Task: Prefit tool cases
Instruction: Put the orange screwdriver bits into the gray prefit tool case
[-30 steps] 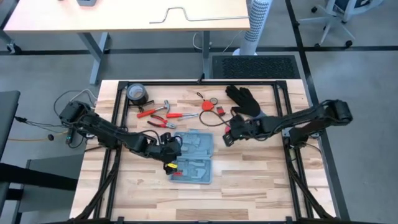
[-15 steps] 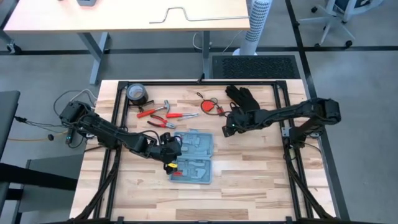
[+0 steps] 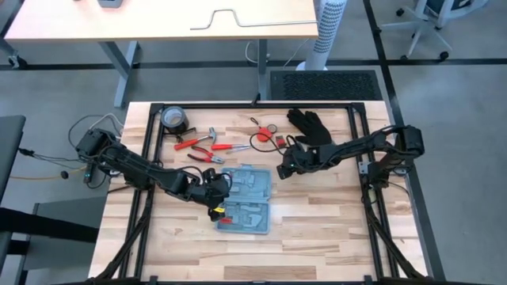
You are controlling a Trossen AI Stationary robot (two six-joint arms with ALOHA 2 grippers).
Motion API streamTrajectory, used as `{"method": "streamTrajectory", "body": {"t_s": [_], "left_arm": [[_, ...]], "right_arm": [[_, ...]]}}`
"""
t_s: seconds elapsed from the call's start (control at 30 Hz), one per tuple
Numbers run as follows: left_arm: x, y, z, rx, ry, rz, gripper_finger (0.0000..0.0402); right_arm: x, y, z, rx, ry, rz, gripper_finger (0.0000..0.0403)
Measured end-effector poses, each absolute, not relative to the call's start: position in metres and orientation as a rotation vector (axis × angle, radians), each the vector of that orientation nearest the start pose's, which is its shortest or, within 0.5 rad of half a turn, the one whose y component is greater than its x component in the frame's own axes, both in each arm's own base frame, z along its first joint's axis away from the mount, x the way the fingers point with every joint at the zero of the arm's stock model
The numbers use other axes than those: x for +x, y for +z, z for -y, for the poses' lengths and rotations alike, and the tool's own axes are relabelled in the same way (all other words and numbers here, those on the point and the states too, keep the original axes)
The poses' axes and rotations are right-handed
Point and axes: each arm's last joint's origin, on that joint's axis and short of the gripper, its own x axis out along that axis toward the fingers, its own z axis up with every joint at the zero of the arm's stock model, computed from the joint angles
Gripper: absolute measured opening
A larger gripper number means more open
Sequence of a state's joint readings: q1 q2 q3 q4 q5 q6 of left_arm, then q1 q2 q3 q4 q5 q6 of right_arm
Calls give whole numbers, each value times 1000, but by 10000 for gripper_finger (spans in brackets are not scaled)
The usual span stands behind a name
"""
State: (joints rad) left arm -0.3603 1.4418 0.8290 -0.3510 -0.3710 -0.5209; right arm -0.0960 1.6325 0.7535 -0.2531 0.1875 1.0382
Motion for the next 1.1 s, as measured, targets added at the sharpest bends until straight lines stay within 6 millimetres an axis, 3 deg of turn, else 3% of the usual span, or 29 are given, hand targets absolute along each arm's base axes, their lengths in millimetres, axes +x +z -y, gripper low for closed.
{"method": "streamTrajectory", "body": {"t_s": [0.27, 0.77, 0.87, 1.1], "left_arm": [[261, 196, 87, -141, 241, -863, 0], [261, 196, 87, -124, 235, -867, 0], [261, 196, 87, -122, 234, -867, 0], [261, 196, 87, -123, 235, -866, 0]], "right_arm": [[280, 116, 31, 824, -845, -929, 292], [285, 115, 8, 386, -568, -1017, 290], [284, 115, 12, 470, -629, -996, 285], [283, 115, 28, 856, -859, -877, 273]]}}
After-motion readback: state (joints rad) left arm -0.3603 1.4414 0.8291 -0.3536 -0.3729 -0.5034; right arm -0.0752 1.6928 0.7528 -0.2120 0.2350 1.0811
